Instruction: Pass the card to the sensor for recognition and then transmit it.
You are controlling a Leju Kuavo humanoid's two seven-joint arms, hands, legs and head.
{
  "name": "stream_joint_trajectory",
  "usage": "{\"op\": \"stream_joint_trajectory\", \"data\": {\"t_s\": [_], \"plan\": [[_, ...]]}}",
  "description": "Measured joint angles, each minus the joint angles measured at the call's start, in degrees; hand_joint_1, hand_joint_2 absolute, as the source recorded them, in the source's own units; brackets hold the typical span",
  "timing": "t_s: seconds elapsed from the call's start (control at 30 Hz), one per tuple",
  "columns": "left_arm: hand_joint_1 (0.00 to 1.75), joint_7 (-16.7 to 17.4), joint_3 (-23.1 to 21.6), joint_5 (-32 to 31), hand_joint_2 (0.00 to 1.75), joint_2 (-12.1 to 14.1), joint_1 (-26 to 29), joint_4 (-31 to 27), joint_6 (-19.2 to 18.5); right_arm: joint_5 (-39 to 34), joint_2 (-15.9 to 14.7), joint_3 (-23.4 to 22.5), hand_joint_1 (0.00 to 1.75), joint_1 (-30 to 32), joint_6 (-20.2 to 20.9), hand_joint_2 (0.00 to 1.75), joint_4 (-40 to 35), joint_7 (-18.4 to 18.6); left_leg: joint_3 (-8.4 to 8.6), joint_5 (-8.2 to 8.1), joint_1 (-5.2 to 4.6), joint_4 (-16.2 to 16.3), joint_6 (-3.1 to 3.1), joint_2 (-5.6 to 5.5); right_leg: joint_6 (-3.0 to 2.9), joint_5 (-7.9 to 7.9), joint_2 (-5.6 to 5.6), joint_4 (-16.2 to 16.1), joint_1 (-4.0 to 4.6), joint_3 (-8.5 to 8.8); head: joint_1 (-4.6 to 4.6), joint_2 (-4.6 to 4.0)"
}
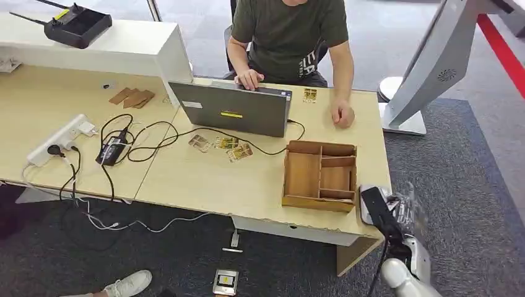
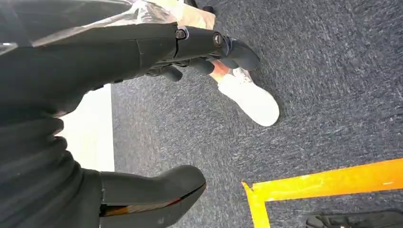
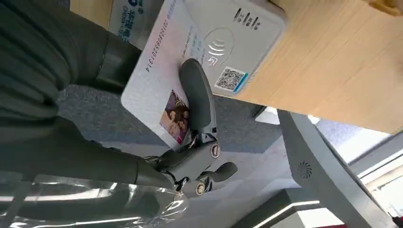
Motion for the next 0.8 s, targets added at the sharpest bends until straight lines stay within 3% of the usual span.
{"op": "stream_joint_trajectory", "data": {"t_s": [0.3, 0.53, 0.8], "plan": [[0.0, 0.8, 0.0, -1.1, 1.75, 0.0, -0.3, 0.0, -0.1, 7.8, -1.1, 0.5, 1.75, -2.5, 2.5, 1.75, -7.2, 4.9, 0.0, 0.0, 0.0, 0.0, 0.0, 0.01, 0.0, 0.0, 0.0, 0.0, -0.01, -0.03, -0.02, 0.0], [0.0, 1.7, -0.1, -2.8, 1.75, -0.2, -1.2, -0.2, -1.0, 11.8, -1.1, 0.4, 1.75, -4.7, 8.3, 1.75, -11.1, 5.8, 0.0, 0.01, 0.0, 0.0, 0.0, 0.0, 0.0, 0.0, 0.0, 0.0, 0.0, -0.02, 0.0, 0.0], [0.0, 2.6, -0.4, -4.5, 1.75, -0.6, -2.3, -0.3, -1.7, 13.5, 0.3, 0.5, 1.75, -7.2, 12.1, 1.75, -10.5, 5.6, -0.01, 0.01, 0.0, 0.0, -0.01, 0.0, 0.0, 0.0, 0.0, 0.0, 0.0, -0.02, -0.02, 0.0]]}}
